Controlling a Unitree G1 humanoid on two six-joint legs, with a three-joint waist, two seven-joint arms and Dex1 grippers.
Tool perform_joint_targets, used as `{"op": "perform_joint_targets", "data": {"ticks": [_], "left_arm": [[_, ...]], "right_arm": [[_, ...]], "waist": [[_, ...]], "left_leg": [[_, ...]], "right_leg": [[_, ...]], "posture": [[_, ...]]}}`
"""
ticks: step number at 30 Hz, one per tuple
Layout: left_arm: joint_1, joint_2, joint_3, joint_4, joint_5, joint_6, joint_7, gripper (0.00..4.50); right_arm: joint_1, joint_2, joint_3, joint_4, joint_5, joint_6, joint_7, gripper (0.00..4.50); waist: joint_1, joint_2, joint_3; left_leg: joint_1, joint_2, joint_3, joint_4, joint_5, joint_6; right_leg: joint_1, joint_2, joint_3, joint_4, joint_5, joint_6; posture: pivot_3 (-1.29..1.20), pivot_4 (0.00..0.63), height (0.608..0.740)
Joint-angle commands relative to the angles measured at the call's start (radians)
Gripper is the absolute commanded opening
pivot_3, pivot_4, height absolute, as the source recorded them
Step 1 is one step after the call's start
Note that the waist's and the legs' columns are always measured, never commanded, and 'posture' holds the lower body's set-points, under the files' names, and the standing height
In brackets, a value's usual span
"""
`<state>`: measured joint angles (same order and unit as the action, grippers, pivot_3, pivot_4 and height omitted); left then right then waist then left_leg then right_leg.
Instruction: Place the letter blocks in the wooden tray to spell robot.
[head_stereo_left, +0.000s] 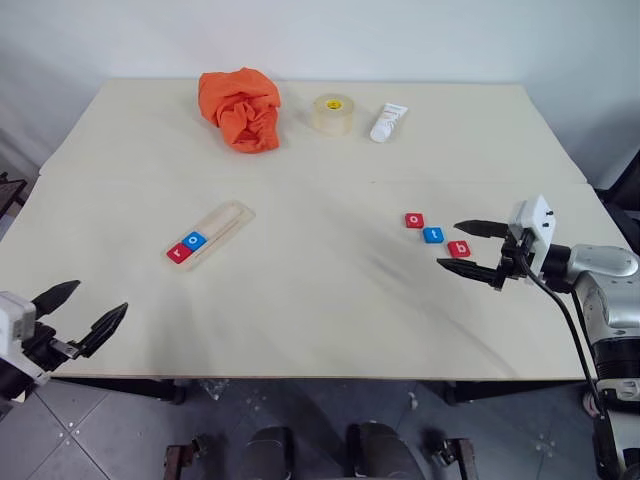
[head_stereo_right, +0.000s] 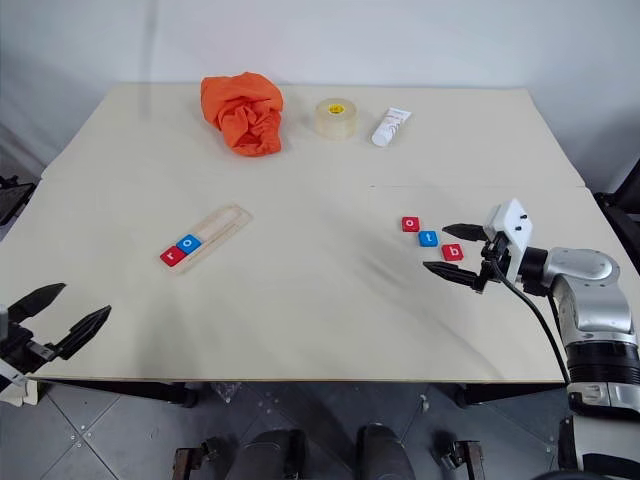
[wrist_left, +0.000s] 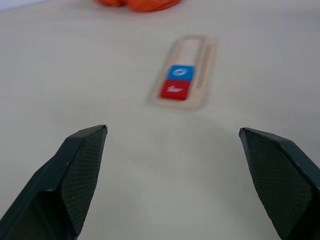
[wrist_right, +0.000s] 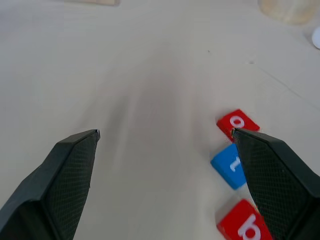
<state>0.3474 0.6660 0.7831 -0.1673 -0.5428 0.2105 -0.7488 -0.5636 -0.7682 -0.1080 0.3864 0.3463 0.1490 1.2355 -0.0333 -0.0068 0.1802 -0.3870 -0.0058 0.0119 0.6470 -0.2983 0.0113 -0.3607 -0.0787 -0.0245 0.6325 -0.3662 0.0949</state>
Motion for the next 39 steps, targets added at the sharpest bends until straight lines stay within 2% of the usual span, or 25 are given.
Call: {"op": "perform_joint_targets", "data": {"ticks": [1, 7, 11, 13, 19, 23, 29, 39], "left_arm": [[0.06, -0.02, 0.09, -0.068, -0.05, 0.016, 0.007, 4.5], [0.12, -0.027, 0.13, -0.087, -0.07, 0.018, -0.01, 4.5], [0.07, 0.028, 0.092, -0.094, -0.066, 0.079, 0.015, 4.5], [0.018, 0.069, 0.057, -0.1, -0.074, 0.164, 0.058, 4.5], [-0.19, 0.202, -0.086, -0.079, -0.058, 0.359, 0.134, 4.5], [-0.395, 0.288, -0.249, 0.033, -0.023, 0.422, 0.105, 4.5], [-0.623, 0.298, -0.428, 0.244, 0.056, 0.393, 0.042, 4.5], [-0.925, 0.24, -0.663, 0.553, 0.207, 0.332, -0.07, 4.5]], "right_arm": [[-0.036, 0.01, 0.012, 0.021, -0.009, -0.026, 0.02, 4.39], [-0.116, 0.044, 0.043, 0.092, -0.031, -0.065, 0.042, 4.39], [-0.149, 0.064, 0.055, 0.107, -0.035, -0.077, 0.049, 4.39], [-0.158, 0.073, 0.059, 0.105, -0.037, -0.081, 0.051, 4.39], [-0.153, 0.091, 0.06, 0.06, -0.03, -0.07, 0.055, 4.39], [-0.129, 0.097, 0.059, 0.011, -0.022, -0.053, 0.059, 4.39], [-0.098, 0.105, 0.05, -0.032, -0.015, -0.036, 0.047, 4.39], [-0.077, 0.096, 0.042, -0.061, -0.008, -0.009, 0.036, 4.39]], "waist": [[0.002, 0.0, 0.0], [0.005, 0.001, 0.0], [0.005, 0.001, 0.0], [0.006, 0.001, 0.0], [0.004, 0.001, 0.0], [0.003, 0.001, 0.0], [0.004, 0.001, 0.001], [0.005, 0.0, 0.001]], "left_leg": [[0.0, 0.0, 0.0, 0.0, 0.0, 0.0], [0.0, 0.0, 0.0, 0.0, 0.0, 0.0], [0.0, 0.0, 0.0, 0.0, 0.0, 0.0], [0.0, 0.0, 0.0, 0.0, 0.0, 0.0], [0.0, 0.0, 0.0, 0.0, 0.0, 0.0], [0.0, 0.0, 0.0, 0.0, 0.0, -0.001], [-0.001, 0.0, 0.001, 0.001, 0.001, -0.001], [-0.007, -0.001, 0.004, 0.007, 0.001, -0.002]], "right_leg": [[0.0, 0.0, 0.0, 0.0, 0.0, 0.0], [0.0, 0.0, 0.0, -0.001, 0.0, 0.0], [0.001, 0.0, 0.0, -0.001, 0.0, 0.0], [0.001, 0.0, 0.0, -0.001, 0.0, 0.0], [0.0, 0.0, 0.0, 0.003, 0.0, 0.0], [-0.002, 0.0, -0.001, 0.005, 0.0, 0.0], [-0.005, 0.001, -0.001, 0.012, 0.0, 0.0], [-0.014, 0.001, 0.0, 0.023, 0.0, 0.0]], "posture": [[0.0, 0.15, 0.74], [0.0, 0.15, 0.74], [0.0, 0.15, 0.74], [0.0, 0.15, 0.74], [0.0, 0.15, 0.74], [0.0, 0.15, 0.74], [0.0, 0.15, 0.74], [0.0, 0.15, 0.74]]}}
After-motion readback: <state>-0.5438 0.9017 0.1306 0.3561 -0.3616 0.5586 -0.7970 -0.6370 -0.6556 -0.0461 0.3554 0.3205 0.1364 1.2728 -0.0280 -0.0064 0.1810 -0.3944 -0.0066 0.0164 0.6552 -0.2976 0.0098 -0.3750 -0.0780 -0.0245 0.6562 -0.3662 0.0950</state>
